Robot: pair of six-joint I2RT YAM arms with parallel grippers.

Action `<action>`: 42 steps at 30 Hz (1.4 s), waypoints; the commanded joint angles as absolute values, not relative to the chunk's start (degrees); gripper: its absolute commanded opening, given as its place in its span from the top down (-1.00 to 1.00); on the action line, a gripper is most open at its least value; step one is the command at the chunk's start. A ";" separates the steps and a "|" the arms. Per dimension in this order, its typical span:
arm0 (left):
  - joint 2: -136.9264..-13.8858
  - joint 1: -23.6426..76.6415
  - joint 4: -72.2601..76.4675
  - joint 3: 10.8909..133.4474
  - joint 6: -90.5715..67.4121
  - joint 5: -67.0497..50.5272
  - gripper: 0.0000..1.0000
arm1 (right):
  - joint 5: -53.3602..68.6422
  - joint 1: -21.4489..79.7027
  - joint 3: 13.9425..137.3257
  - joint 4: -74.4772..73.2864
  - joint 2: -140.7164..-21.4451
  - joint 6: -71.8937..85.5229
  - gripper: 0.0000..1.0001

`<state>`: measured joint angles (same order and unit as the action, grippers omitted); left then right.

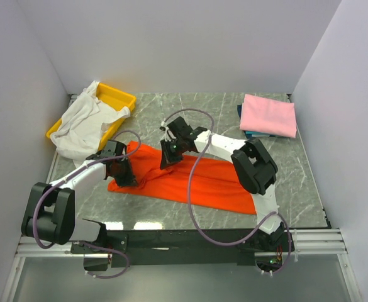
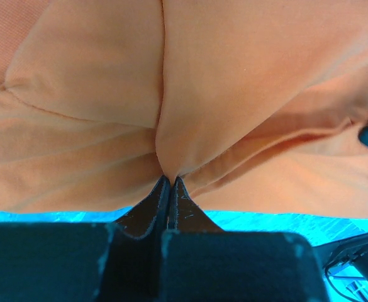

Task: Fold and stack the t-shirts
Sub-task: Fold the tshirt

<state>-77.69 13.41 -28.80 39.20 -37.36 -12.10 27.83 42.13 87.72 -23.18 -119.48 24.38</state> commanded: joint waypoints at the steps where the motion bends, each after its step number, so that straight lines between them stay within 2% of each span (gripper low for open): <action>1: -75.59 13.18 -29.97 39.11 -38.50 -11.34 0.99 | 29.71 42.63 85.70 -20.92 -114.09 24.43 1.00; 10: -75.32 13.18 -31.29 39.11 -39.55 -12.83 0.99 | 30.76 43.59 82.36 -23.11 -110.66 22.85 1.00; 33: -73.04 13.27 -33.75 37.88 -43.16 -13.44 0.99 | 26.46 44.21 77.96 -27.24 -110.57 21.36 1.00; 34: -73.30 13.18 -33.84 37.88 -43.07 -13.62 0.96 | 26.37 44.38 77.96 -27.33 -110.57 21.36 1.00; 35: -73.47 13.18 -34.01 37.88 -43.15 -13.97 0.82 | 26.28 44.47 77.96 -27.42 -110.57 21.27 0.99; 37: -73.74 13.18 -34.36 37.88 -42.98 -14.67 0.68 | 25.75 44.74 77.96 -27.77 -110.48 21.18 0.91; 39: -73.74 13.18 -34.72 38.06 -42.80 -15.64 0.53 | 25.66 45.09 77.96 -28.56 -110.30 20.92 0.78; 40: -73.39 13.18 -35.15 38.40 -42.72 -15.91 0.38 | 25.49 45.26 77.78 -28.83 -110.13 20.48 0.73; 41: -73.21 13.18 -35.50 38.67 -42.71 -16.17 0.33 | 25.40 45.26 77.70 -29.35 -109.95 20.30 0.60; 42: -72.95 13.18 -35.77 39.45 -42.80 -16.52 0.30 | 25.40 45.44 77.52 -29.70 -109.34 19.52 0.55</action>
